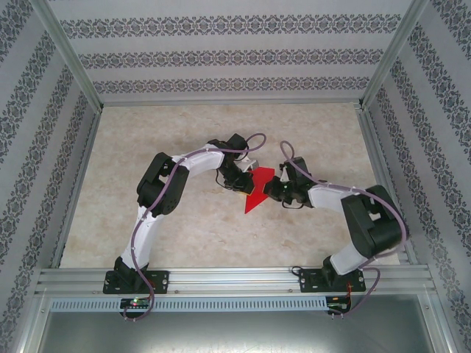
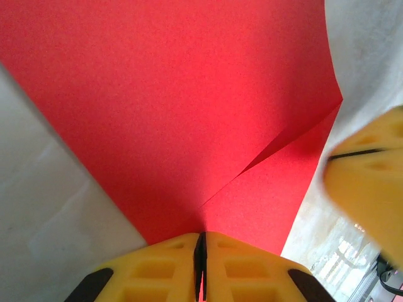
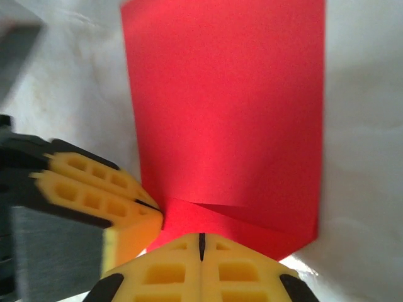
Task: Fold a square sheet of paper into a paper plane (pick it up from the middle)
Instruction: Third fold the triangle at the center of the table.
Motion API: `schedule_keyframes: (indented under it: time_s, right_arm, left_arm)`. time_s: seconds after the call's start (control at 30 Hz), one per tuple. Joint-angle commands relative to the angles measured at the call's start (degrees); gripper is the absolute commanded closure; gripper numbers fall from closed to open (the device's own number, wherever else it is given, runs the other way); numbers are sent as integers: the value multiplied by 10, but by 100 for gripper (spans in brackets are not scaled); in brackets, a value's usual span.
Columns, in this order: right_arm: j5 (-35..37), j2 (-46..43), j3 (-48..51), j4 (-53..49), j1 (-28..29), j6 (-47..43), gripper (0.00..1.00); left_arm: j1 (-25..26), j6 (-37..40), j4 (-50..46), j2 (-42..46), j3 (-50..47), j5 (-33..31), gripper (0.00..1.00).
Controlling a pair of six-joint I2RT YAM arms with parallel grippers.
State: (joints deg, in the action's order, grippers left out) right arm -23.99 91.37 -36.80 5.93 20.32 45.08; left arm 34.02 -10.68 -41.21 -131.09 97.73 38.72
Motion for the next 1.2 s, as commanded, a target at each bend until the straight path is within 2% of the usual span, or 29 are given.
schedule_keyframes:
  time_s: [0.0, 0.17, 0.4, 0.5, 0.6, 0.73, 0.87, 1.17]
  right_arm:
    - [-7, 37, -13, 18, 3, 7, 96]
    - [33, 35, -17, -45, -21, -31, 96]
    - [87, -23, -32, -136, -41, -57, 94]
    - [65, -29, -27, -119, -44, -46, 90]
    - [33, -25, -22, -93, -41, -24, 81]
    - [14, -15, -21, -67, -36, -10, 76]
    - [-10, 2, -24, -35, -35, 2, 76]
    - [-5, 2, -28, -64, -30, 5, 74]
  left_arm:
    - [-3, 12, -33, -47, -33, -88, 87]
    - [-4, 13, -34, -40, -37, -92, 87]
    - [-4, 12, -33, -40, -37, -92, 86]
    - [-4, 14, -34, -41, -35, -91, 86]
    - [-4, 14, -35, -42, -34, -91, 86]
    - [-4, 14, -33, -43, -34, -91, 86]
    - [-4, 14, -33, -43, -33, -90, 86]
    - [-4, 14, -31, -42, -36, -89, 86]
